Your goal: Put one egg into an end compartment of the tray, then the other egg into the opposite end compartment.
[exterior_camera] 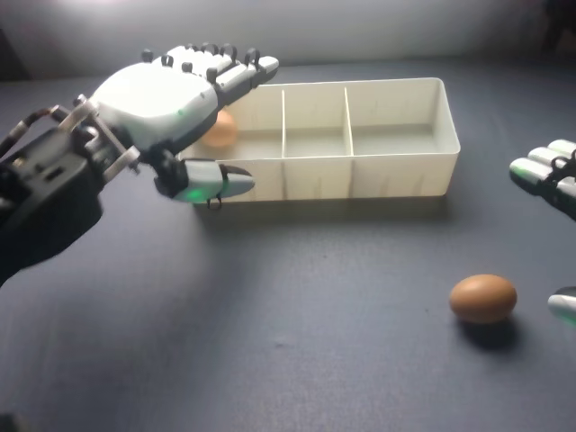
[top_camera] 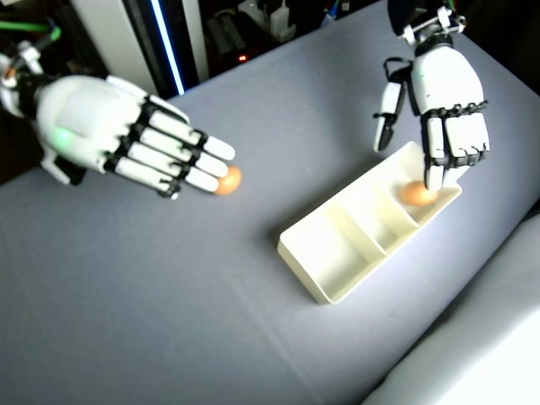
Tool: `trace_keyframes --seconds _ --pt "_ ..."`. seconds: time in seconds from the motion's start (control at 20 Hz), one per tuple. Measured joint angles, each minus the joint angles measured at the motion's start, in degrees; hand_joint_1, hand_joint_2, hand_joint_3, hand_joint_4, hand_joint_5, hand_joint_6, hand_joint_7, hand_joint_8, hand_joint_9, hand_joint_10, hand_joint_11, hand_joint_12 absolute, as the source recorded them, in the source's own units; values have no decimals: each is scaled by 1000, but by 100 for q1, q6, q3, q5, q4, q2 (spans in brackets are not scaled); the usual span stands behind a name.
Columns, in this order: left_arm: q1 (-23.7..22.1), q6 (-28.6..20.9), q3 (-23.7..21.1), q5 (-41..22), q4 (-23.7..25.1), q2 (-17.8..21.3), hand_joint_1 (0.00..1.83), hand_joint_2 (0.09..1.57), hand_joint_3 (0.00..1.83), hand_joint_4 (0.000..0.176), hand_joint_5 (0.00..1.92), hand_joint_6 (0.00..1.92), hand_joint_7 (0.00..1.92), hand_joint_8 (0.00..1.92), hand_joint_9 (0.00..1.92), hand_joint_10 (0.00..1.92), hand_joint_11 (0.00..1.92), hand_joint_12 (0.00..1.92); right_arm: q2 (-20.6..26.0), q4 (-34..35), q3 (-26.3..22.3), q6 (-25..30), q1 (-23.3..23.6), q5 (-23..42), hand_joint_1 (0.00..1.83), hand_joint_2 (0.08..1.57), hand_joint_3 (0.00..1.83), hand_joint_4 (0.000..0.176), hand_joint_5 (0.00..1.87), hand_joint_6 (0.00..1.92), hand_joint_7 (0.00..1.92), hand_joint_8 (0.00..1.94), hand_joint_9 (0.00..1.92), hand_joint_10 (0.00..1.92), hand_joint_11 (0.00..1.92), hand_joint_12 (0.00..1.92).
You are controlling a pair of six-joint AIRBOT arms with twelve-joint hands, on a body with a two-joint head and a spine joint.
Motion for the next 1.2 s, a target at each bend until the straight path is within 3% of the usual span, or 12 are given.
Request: trace_keyframes --seconds 0.3,0.35,0.4,0.55,0.6,0.75,0.8,0.85,0.9,0.95,1.0,1.2 --pt "1329 -557 -1193 -2332 310 1036 809 1291 1 44 245 679 374 84 63 559 0 1293 -328 -160 352 234 308 -881 574 1179 0 0 8 5 94 41 0 454 0 1826" --pt "1440 -573 -1279 -2490 328 1108 809 1291 1 44 245 679 374 84 63 559 0 1293 -367 -175 382 240 341 -973 574 1179 0 0 8 5 94 41 0 454 0 1826" --pt "1569 -577 -1390 -2708 393 1213 754 1301 1 1 267 554 352 42 60 522 0 1320 -426 -199 420 254 369 -1084 618 1173 0 0 30 16 95 30 0 432 0 1653" --pt "2004 -680 -1609 -3252 407 1434 839 1308 0 0 546 328 465 17 192 392 0 1153 -673 -227 610 271 544 -1519 663 1173 1 0 86 25 129 10 0 403 0 1010" --pt "2173 -680 -1685 -3346 356 1478 892 1312 10 7 601 1282 505 21 244 404 0 1254 -739 -223 691 271 590 -1661 681 1179 1 0 107 24 147 9 0 413 0 897" --pt "2455 -754 -1740 -3473 245 1502 933 1346 1 0 572 1584 577 22 287 539 0 1467 -885 -181 863 271 732 -1978 792 1222 6 0 218 42 314 51 0 798 0 1500" --pt "2461 -833 -1740 -3486 205 1506 948 1349 0 0 569 1588 594 22 275 569 0 1451 -964 -181 925 273 776 -2017 886 1237 6 0 291 75 475 155 0 1157 0 1822" --pt "2465 -872 -1740 -3534 190 1506 942 1347 0 0 574 1582 624 28 258 661 0 1506 -1078 -179 1029 284 866 -2124 1211 1243 0 0 500 207 672 1158 288 1360 43 1900" --pt "2474 -898 -1740 -3591 208 1506 939 1344 0 0 578 1577 656 40 240 774 0 1548 -1182 -153 1119 297 949 -2249 1198 1264 9 0 537 1202 801 1366 520 1487 302 1917" --pt "2476 -920 -1740 -3617 260 1506 891 1349 1 0 568 1594 678 50 250 821 0 1532 -1213 -166 1156 310 1010 -2240 1213 1250 0 0 679 1166 805 1528 796 1571 716 1829" --pt "2479 -931 -1740 -3611 291 1506 839 1363 1 48 545 1627 663 42 243 806 0 1497 -1196 -168 1169 328 1045 -2249 1208 1254 1 0 714 1178 774 1599 725 1704 703 1903" --pt "2579 -979 -1740 -3654 260 1506 858 1369 0 12 542 1632 651 113 196 908 0 1574 -994 -492 1069 459 1263 -2090 1162 1323 13 0 577 1334 683 1797 881 1917 923 1921"
